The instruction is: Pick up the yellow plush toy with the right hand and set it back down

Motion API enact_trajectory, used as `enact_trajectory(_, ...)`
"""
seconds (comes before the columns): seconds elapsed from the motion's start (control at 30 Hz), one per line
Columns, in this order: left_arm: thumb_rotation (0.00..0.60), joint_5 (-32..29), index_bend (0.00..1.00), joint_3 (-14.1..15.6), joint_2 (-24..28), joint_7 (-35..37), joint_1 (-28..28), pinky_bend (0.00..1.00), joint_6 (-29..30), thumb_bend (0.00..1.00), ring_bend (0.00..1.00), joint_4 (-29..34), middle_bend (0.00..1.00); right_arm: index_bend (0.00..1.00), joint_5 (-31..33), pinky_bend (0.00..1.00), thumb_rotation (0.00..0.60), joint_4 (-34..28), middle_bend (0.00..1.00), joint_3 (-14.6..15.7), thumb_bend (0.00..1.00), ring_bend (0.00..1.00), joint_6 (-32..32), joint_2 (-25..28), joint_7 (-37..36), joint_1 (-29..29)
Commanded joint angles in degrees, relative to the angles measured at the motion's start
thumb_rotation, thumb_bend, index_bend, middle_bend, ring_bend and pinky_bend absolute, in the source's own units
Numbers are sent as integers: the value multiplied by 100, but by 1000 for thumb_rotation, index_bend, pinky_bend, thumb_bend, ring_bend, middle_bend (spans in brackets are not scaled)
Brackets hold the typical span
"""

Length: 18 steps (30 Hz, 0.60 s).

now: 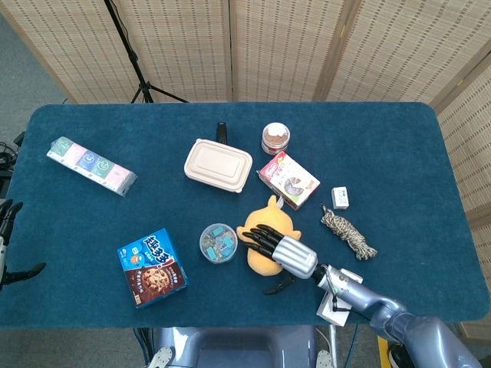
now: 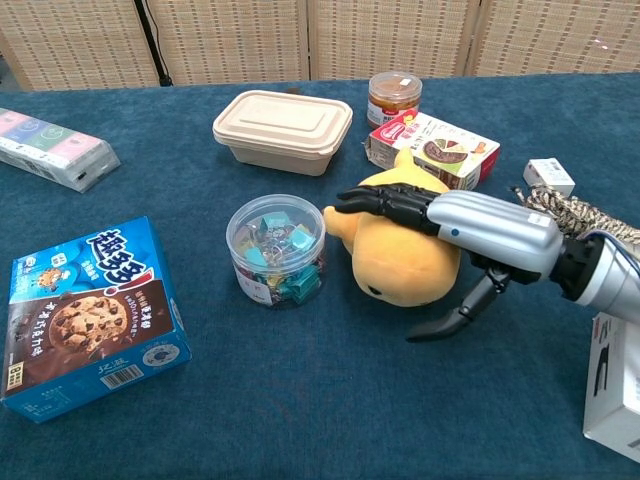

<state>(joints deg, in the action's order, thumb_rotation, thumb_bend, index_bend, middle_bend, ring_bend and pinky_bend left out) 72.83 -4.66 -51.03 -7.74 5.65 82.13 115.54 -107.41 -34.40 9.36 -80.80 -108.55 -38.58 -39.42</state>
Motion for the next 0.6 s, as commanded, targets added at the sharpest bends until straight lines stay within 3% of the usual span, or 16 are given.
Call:
enact_trajectory(0.03, 600, 3, 0, 2, 2, 3, 3, 0, -8, 0, 0, -1, 0, 0, 138, 0, 263, 135, 0, -116, 0, 0, 83, -93, -122, -53)
enact_trajectory(0.6, 600, -5, 0, 5, 1, -11, 11, 0, -20, 0, 0, -3, 0, 0, 747, 0, 264, 531, 0, -443, 0, 0, 675, -156, -564, -139)
